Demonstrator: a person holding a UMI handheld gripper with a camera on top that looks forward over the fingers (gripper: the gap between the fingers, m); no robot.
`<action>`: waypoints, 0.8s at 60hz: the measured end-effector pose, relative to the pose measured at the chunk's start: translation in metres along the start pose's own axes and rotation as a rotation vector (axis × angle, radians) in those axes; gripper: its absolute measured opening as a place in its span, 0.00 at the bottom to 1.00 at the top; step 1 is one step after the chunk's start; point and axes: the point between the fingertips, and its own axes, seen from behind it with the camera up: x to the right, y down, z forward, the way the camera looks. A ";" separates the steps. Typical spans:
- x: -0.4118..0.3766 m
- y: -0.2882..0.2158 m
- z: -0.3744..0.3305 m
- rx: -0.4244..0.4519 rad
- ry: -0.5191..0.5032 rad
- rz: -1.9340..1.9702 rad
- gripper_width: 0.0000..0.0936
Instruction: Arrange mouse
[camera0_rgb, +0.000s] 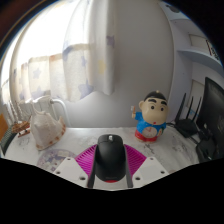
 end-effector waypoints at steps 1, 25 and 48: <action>-0.010 -0.003 -0.004 0.000 -0.013 0.007 0.47; -0.197 0.119 0.016 -0.173 -0.178 -0.088 0.47; -0.165 0.061 -0.072 -0.221 -0.087 -0.039 0.91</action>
